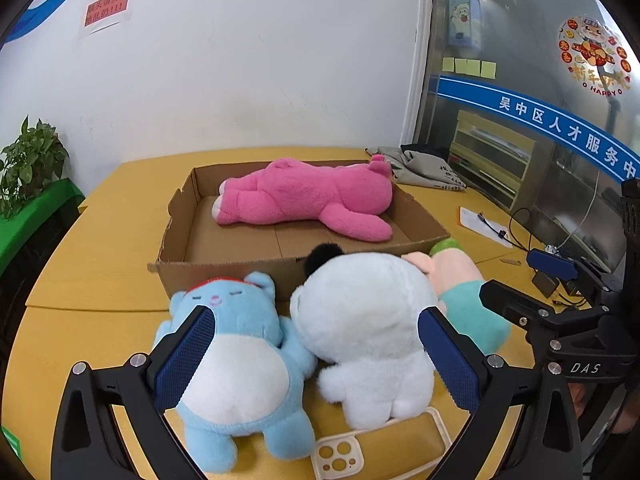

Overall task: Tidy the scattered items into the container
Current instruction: 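Move both grippers back toward the light blue bear with red headband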

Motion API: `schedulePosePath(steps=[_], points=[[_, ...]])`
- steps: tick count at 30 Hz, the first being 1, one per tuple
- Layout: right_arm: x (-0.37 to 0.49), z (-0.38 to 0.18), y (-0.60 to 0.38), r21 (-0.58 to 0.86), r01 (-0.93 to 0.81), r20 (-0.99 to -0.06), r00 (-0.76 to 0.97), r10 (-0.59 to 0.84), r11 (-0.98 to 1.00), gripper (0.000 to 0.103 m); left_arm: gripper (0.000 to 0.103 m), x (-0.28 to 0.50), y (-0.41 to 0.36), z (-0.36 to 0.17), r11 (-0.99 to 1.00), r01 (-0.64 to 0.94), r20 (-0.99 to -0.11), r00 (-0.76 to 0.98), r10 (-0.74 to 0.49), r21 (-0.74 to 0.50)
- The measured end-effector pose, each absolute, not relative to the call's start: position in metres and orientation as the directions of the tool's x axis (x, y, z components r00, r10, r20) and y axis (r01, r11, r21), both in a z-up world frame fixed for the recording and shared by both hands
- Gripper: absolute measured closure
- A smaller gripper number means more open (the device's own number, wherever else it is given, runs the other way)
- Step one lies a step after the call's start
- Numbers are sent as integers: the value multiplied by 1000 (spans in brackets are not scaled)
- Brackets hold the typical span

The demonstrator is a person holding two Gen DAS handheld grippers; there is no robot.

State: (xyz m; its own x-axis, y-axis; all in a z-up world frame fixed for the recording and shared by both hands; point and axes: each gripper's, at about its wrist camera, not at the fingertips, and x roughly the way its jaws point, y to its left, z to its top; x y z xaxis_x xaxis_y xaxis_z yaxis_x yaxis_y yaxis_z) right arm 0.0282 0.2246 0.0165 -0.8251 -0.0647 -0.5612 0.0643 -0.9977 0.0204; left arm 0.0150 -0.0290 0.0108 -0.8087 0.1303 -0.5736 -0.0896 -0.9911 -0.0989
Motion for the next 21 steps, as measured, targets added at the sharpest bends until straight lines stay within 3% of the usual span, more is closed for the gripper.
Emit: schedulePosePath(steps=[21], points=[[35, -10, 209, 27, 84, -600, -795, -83, -996, 0, 0, 14, -36, -15, -989, -78, -605, -784, 139, -127]])
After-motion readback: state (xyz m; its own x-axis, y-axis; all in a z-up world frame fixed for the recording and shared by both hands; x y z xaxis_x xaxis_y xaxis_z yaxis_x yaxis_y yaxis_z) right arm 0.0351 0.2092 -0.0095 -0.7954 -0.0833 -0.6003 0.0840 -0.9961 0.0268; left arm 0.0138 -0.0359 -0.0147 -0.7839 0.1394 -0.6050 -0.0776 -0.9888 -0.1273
